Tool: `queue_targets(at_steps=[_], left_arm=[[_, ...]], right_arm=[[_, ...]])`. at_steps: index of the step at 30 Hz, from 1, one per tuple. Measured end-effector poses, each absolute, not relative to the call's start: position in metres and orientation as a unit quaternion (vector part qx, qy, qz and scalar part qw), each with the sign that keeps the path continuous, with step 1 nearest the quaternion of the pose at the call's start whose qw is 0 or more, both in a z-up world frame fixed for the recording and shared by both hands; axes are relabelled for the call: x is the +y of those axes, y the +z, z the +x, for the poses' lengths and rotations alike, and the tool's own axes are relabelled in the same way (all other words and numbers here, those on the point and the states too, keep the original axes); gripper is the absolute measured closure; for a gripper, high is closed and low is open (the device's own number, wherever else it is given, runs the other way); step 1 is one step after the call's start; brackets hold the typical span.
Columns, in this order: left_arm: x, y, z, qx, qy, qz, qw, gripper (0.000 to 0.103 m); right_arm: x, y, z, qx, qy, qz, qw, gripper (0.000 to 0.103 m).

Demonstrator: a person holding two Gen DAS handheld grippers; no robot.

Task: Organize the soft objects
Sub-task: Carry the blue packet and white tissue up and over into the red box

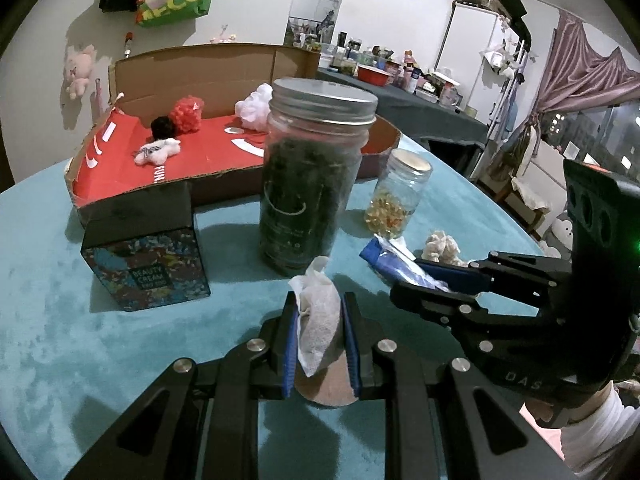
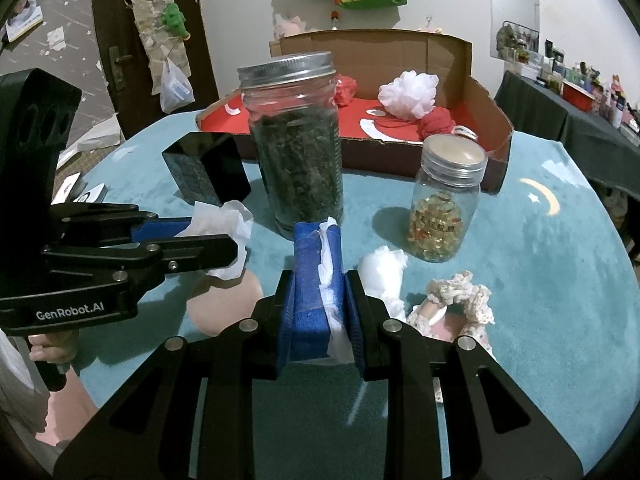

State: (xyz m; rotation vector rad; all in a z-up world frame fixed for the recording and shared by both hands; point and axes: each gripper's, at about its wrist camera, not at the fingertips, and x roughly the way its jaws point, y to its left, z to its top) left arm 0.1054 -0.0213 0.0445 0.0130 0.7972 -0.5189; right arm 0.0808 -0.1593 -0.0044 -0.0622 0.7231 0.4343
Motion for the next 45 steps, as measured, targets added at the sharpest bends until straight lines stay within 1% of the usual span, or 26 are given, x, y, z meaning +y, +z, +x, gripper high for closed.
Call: queue_targets(at_steps=[13, 25, 33, 40, 45], left_arm=[[-0.012, 0.044, 0.105, 0.388, -0.243, -0.006, 0.889, 0.082], [0.035, 0.047, 0.1, 0.388, -0.197, -0.023, 0.9, 0.082], [0.07, 0.04, 0.098, 0.392, -0.157, -0.032, 0.906, 0.082], [0.099, 0.036, 0.099, 0.4, -0.126, -0.042, 0.907, 0.082], [0.108, 0.04, 0.108, 0.388, -0.125, -0.034, 0.913, 0.082]], right_arm=[[-0.175, -0.006, 0.076, 0.353, 0.198, -0.02, 0.914, 0.08], [-0.22, 0.0, 0.073, 0.358, 0.162, 0.003, 0.92, 0.08], [-0.247, 0.0, 0.075, 0.358, 0.13, 0.014, 0.925, 0.08], [-0.259, -0.001, 0.079, 0.356, 0.122, 0.009, 0.926, 0.08], [-0.267, 0.003, 0.086, 0.354, 0.114, 0.0, 0.928, 0.08]])
